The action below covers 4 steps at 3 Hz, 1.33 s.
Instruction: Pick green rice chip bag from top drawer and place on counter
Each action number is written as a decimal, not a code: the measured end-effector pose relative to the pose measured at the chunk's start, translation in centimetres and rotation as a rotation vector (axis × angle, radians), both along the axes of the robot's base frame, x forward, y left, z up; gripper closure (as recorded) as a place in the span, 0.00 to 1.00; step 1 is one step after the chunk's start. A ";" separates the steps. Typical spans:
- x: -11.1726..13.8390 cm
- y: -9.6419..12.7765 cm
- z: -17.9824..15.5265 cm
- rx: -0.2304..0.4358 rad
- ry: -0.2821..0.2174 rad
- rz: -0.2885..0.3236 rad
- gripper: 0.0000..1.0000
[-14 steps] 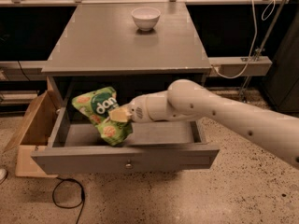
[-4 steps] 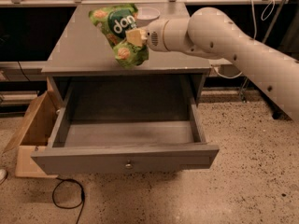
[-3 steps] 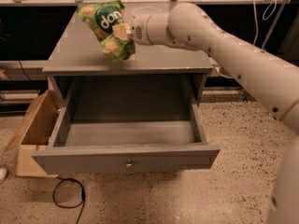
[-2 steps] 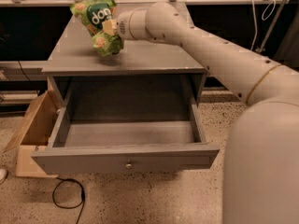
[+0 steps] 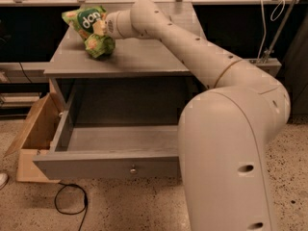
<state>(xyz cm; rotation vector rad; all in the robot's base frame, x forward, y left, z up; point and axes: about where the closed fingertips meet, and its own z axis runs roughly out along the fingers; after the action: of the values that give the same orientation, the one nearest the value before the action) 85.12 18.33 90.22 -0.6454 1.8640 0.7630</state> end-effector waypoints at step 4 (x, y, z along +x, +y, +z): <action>-2.8 -9.0 6.0 0.165 -0.220 -0.122 0.00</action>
Offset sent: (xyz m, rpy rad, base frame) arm -0.0090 -0.0155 0.0239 0.0640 -0.0422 -0.0119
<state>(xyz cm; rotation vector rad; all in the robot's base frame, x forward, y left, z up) 82.32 9.36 96.25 -0.4848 1.6057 0.7268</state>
